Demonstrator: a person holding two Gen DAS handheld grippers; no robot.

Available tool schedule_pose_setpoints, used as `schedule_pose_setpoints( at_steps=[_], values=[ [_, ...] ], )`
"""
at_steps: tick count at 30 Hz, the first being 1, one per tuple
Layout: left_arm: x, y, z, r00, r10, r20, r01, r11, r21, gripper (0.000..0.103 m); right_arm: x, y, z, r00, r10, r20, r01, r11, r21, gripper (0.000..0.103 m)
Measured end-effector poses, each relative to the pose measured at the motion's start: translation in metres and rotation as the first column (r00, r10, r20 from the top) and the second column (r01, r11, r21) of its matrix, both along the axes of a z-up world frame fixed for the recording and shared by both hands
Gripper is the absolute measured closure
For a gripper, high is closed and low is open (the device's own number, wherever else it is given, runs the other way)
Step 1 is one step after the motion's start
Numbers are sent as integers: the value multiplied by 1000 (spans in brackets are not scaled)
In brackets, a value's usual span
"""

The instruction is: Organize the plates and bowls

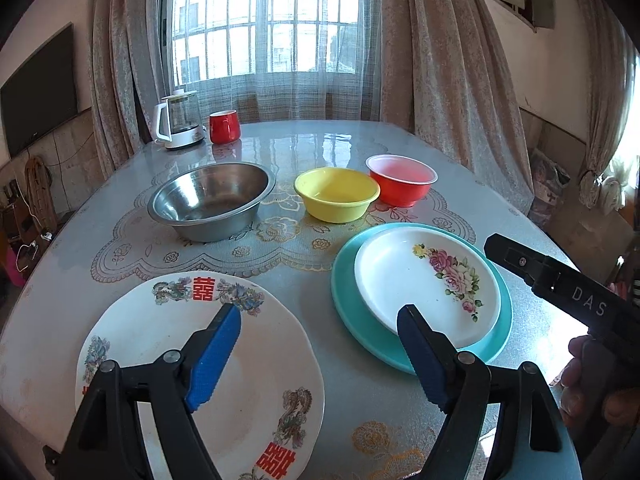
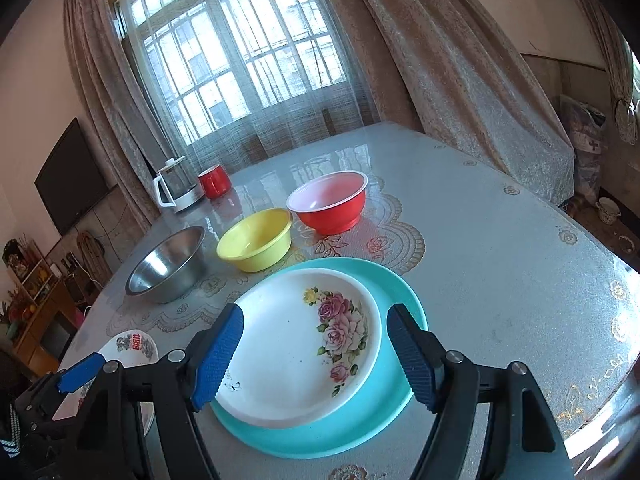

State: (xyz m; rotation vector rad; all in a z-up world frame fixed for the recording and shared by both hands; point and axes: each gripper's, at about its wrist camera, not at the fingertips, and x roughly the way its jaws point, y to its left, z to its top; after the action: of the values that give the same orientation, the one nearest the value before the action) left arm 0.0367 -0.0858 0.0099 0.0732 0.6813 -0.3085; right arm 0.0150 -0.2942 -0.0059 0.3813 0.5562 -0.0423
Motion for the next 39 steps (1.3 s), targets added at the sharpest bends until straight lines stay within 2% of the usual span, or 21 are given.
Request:
schedule_pose_setpoints(
  at_steps=[12, 17, 23, 27, 33, 39],
  values=[
    [-8, 34, 1, 998, 57, 13, -56, 998, -5, 19, 1, 30, -9, 992, 106, -62, -106, 994, -1, 28],
    [-5, 56, 5, 996, 91, 0, -91, 995, -28, 19, 4, 51, -8, 979, 193, -67, -194, 981, -21, 28],
    [2, 90, 5, 988, 145, -44, -147, 988, -57, 19, 11, 73, -15, 957, 272, -97, -273, 962, 12, 27],
    [5, 122, 6, 976, 217, -32, -219, 974, -57, 19, 14, 85, -19, 937, 334, -104, -330, 942, 55, 28],
    [8, 176, 4, 952, 302, -51, -306, 945, -116, 19, 20, 104, -28, 886, 451, -111, -432, 887, 161, 28],
    [6, 212, -14, 936, 338, -101, -350, 925, -147, 21, 25, 120, -41, 854, 501, -142, -471, 859, 200, 28]
  ],
)
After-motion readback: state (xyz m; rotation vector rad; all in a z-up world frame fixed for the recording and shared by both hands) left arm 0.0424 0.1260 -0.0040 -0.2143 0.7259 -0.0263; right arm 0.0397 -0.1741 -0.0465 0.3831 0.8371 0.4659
